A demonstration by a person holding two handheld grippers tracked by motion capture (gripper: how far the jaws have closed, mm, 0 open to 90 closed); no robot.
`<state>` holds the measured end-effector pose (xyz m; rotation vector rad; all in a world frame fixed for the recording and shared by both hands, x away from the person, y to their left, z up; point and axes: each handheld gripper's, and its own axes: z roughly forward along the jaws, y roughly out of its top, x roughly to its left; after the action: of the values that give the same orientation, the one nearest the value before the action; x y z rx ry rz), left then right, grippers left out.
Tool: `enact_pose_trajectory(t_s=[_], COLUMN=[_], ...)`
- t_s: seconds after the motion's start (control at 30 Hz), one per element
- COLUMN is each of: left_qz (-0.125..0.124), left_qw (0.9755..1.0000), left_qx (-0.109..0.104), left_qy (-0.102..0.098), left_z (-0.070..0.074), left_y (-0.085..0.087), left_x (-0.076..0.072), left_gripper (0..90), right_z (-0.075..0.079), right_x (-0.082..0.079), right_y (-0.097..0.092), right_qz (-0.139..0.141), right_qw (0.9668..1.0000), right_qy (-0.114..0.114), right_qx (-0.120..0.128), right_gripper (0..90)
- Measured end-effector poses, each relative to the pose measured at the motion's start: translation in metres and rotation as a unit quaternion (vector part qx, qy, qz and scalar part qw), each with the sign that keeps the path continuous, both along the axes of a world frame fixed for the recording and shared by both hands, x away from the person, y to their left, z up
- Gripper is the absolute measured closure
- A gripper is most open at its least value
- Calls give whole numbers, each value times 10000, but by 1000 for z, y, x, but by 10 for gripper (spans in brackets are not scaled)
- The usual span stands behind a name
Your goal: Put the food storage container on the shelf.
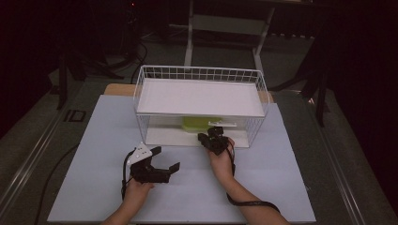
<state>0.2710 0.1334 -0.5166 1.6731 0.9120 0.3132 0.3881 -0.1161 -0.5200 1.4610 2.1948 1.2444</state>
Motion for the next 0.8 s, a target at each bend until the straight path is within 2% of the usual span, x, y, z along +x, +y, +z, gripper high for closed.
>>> enact_pose_trajectory(t_s=[0.07,0.17,0.27,0.37,0.4,0.47,0.57,0.73,0.8], left_qz=[-190,-315,-347,-434,-434,-532,-577,-620,-637], left_qw=[9998,9994,9994,9990,9990,9985,9982,9979,9977], left_qx=[-110,-151,-57,-47,-47,-29,19,23,4], left_qy=[41,-20,-54,-48,-48,-93,-149,-180,-214], left_z=[1,3,5,6,6,7,11,14,15], left_y=[-1,-2,-4,-6,-6,-9,-13,-16,-17], left_x=[1,0,0,0,0,1,1,0,-1], left_gripper=[3,3,3,4,3,3,3,4,3], right_z=[0,1,1,4,4,10,14,16,17], right_x=[-9,-18,-26,-33,-33,-40,-45,-47,-49], right_y=[0,-4,-9,-14,-14,-20,-26,-30,-33], right_qz=[66,169,270,330,330,320,580,775,918], right_qw=[10000,9998,9996,9992,9992,9988,9971,9957,9948], right_qy=[6,-53,-95,-218,-218,-343,-458,-487,-434], right_qx=[-5,-13,-67,-9,-9,122,188,150,123], right_gripper=[814,768,675,520,520,381,222,182,164])
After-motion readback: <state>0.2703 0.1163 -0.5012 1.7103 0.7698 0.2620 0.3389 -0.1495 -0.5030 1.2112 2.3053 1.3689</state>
